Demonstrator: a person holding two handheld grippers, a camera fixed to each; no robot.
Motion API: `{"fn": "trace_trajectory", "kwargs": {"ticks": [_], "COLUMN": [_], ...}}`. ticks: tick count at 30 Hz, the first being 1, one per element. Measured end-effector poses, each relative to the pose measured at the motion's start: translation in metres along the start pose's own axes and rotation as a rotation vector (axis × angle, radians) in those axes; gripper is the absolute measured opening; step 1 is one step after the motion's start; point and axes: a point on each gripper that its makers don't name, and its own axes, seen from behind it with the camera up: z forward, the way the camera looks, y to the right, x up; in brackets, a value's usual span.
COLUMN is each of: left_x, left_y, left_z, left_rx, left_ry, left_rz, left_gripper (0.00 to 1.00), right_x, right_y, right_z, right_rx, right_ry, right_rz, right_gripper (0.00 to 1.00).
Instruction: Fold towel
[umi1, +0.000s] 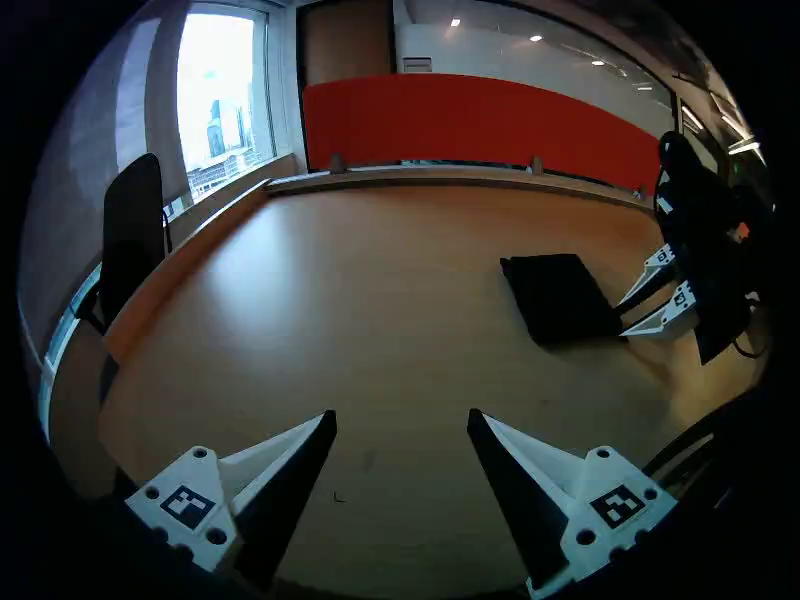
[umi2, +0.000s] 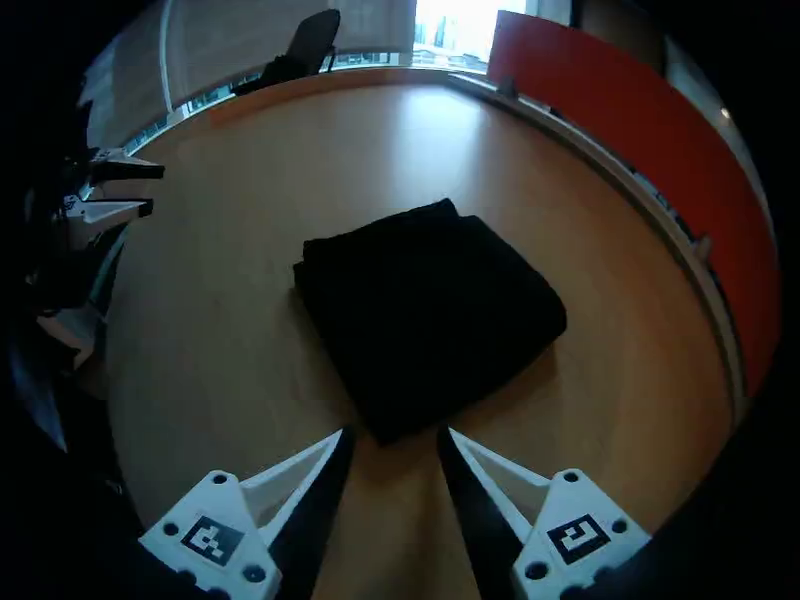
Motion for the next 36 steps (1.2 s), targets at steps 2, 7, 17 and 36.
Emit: {"fn": "trace_trajectory", "kwargs": {"ticks": [2,7,17,36], "left_x": [0.0003,0.0005,0.0010,0.0005], "left_y": [0.0000,0.0000,0.0011,0.0034], "left_z": [0.0004,0.0015,0.0035,0.0029], "left_rx": [0.000,-0.001,-0.003,-0.010], "left_ry": [0.000,0.000,-0.001,-0.001], "left_rz": [0.001,0.002,0.004,0.003], "left_gripper": [0.98,0.98,0.98,0.98], "right_x": [0.0004,0.0013,-0.0018,0.0008], "right_y": [-0.0009,-0.0019,0.0000,0.0039], "right_z": [0.0003,0.0013,0.0040,0.0022], "right_rx": [0.002,0.001,-0.020,-0.025], "right_ry": [0.004,0.011,0.011,0.037], "right_rz": [0.013,0.041,0.084,0.112], "right_gripper": [0.55,0.44,0.36,0.04]}}
